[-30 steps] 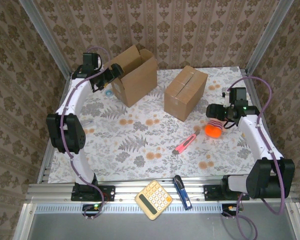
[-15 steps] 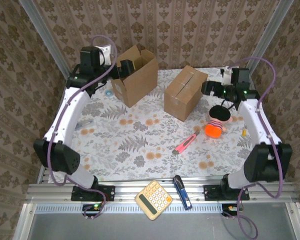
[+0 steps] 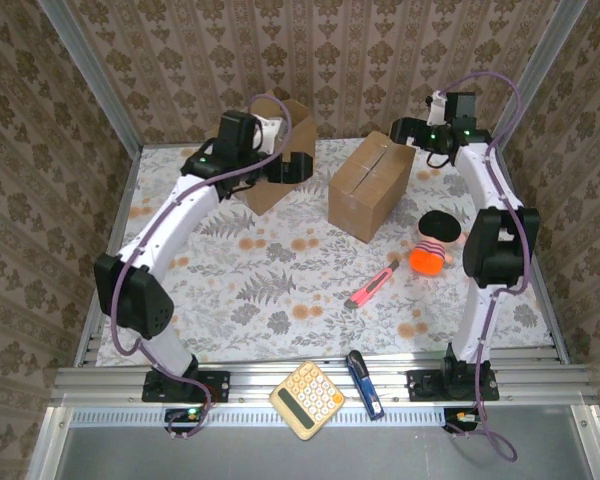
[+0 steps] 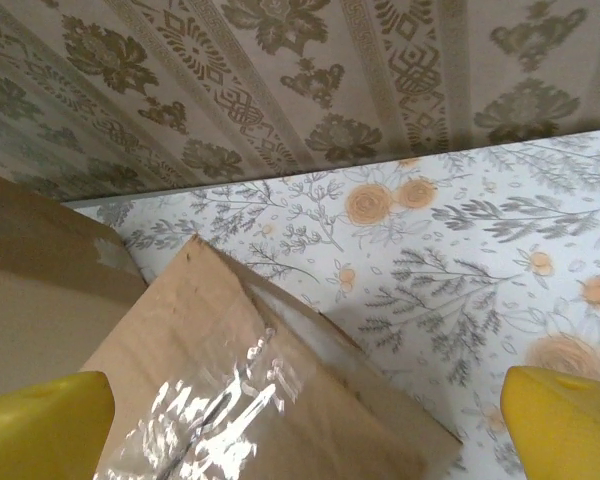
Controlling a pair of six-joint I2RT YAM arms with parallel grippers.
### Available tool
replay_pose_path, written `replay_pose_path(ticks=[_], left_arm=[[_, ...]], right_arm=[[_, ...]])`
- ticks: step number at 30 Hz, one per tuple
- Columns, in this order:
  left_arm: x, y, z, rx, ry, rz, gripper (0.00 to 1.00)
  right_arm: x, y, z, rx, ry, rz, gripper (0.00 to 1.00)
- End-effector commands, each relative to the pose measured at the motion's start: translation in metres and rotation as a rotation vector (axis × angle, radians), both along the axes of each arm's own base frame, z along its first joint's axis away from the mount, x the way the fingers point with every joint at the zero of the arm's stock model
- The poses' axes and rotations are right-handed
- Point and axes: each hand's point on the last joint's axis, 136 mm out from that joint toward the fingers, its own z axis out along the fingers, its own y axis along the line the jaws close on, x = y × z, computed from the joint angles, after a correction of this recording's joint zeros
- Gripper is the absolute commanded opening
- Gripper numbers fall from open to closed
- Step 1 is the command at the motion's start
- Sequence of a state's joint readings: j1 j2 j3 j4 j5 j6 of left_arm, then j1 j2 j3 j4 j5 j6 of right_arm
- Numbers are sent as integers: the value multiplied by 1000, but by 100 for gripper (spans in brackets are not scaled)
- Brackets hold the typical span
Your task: Unpack the express box
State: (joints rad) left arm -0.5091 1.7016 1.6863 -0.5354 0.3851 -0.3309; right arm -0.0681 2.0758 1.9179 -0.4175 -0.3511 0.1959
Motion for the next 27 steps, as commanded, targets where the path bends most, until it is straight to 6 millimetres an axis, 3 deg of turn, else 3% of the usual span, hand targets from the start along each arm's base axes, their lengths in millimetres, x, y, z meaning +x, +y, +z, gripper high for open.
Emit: replay_pose_path(ticks=[1, 9, 21, 27], left_arm=[[-3, -12, 2, -4, -26, -25, 97], [-14, -17, -10, 16, -12, -22, 99], [-55, 16, -40, 55, 65, 42, 100], [-63, 25, -55, 76, 58, 46, 99]], right_arm=[[4, 17, -16, 92, 74, 63, 99], [-7, 49, -35, 163, 117, 135, 93], [-70, 88, -59, 179, 193, 104, 90], [-97, 118, -66, 199, 208, 150, 90]])
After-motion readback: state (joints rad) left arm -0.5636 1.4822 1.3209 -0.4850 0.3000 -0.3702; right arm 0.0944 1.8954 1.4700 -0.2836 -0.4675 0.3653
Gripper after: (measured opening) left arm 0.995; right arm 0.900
